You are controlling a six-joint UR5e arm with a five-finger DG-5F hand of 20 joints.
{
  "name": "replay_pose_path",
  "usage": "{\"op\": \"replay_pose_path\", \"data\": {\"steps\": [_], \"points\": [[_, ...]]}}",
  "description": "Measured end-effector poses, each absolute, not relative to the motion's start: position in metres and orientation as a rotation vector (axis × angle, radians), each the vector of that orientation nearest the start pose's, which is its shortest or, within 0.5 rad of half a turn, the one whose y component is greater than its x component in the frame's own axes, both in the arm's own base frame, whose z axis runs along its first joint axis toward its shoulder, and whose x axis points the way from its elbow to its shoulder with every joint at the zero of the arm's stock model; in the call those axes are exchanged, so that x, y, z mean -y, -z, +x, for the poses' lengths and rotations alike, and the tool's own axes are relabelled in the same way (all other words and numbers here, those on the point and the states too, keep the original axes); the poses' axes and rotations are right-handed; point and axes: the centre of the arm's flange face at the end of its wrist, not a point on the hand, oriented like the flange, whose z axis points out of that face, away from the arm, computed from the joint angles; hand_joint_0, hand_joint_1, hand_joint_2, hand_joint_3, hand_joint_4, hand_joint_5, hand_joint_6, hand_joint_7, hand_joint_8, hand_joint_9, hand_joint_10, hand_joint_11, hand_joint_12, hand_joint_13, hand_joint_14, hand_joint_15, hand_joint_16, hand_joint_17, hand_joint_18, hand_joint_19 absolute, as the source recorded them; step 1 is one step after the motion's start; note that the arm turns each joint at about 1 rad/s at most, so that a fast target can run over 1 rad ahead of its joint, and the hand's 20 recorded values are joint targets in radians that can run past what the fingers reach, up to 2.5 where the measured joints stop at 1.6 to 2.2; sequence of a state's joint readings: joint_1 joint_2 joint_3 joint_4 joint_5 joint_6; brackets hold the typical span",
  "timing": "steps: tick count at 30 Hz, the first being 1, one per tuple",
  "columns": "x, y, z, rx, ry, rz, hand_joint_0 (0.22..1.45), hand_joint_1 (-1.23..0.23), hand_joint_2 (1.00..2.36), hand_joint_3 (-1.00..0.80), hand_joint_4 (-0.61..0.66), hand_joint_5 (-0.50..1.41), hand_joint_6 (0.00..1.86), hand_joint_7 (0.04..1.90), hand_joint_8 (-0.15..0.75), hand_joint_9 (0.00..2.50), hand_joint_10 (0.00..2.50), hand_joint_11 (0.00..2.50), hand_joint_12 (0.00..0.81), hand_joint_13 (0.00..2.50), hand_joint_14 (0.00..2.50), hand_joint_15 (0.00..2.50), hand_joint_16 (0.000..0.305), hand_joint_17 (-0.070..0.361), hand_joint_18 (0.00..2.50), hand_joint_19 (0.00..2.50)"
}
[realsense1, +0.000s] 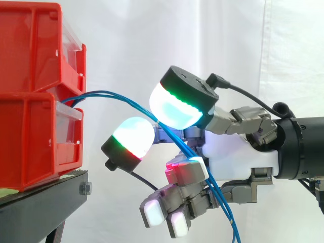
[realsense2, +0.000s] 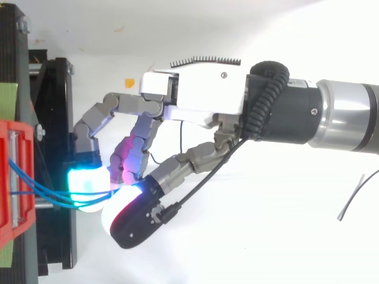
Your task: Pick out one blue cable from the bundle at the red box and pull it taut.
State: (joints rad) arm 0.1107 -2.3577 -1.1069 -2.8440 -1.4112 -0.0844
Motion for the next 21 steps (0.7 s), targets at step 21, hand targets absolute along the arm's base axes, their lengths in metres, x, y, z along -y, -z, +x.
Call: {"op": "replay_pose_path", "data": {"steps": [21], "points": [[0.0639,-0.2369,0.7808,-1.236,-1.104,1.183,0.6,-0.71,1.02,-0.31,-0.07,-0.09,0.89,0.94,0.262,1.31,0.04,0.95,0.308,0.92,0.02,0.54,0.044,0.099,0.82,0.71]]}}
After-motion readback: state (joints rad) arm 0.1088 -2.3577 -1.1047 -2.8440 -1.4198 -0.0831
